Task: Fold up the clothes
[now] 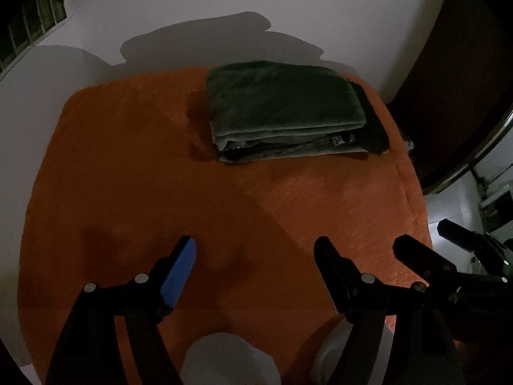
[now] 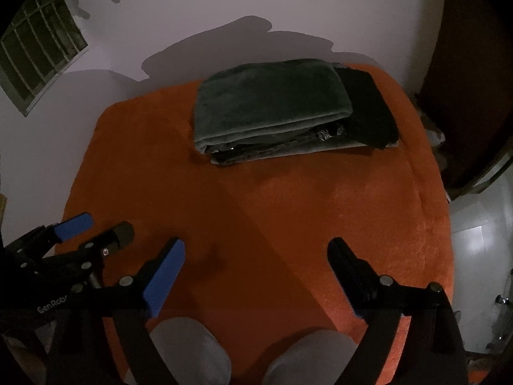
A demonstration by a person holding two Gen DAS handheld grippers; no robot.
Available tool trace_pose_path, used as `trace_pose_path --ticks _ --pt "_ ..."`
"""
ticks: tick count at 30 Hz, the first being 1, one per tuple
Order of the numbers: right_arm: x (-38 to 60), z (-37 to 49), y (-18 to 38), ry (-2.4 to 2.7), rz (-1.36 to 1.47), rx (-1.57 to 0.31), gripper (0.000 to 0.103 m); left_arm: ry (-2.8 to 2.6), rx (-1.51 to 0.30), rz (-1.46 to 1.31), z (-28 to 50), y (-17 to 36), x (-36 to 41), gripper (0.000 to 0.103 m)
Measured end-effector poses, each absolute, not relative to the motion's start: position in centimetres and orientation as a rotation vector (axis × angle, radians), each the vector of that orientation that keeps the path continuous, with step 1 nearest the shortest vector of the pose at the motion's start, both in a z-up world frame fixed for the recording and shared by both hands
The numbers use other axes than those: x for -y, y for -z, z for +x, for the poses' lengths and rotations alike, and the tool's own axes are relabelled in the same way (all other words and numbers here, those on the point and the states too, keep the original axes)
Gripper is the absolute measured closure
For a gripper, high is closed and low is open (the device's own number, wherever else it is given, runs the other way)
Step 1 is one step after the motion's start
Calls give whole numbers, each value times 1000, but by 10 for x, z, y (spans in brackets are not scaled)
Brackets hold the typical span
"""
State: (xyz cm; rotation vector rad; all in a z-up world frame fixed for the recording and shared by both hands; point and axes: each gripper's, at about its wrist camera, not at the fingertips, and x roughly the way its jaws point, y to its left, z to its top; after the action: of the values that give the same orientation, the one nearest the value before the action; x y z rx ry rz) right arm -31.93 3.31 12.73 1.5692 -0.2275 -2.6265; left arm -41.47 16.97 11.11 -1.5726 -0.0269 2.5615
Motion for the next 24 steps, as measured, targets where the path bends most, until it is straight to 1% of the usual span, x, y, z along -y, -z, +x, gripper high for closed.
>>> trace_pose_path --ticks 6,9,14,20,24 --pt "-39 -336 -118 2623 1537 245 11 -2539 74 -1589 -429 -101 -176 26" --pt "-44 -372 -105 2643 1516 235 11 -2600 5 -1535 -466 -92 -183 26" --pt "-61 -418 -89 2653 1558 261 11 -2604 32 -1553 -511 -79 -184 26" --pt "-73 -454 -71 2664 1583 251 11 -2595 -15 -1567 -548 -61 -194 26" --pt "-79 -476 -53 2686 1574 284 11 -2605 -48 -1566 -568 -43 -200 26"
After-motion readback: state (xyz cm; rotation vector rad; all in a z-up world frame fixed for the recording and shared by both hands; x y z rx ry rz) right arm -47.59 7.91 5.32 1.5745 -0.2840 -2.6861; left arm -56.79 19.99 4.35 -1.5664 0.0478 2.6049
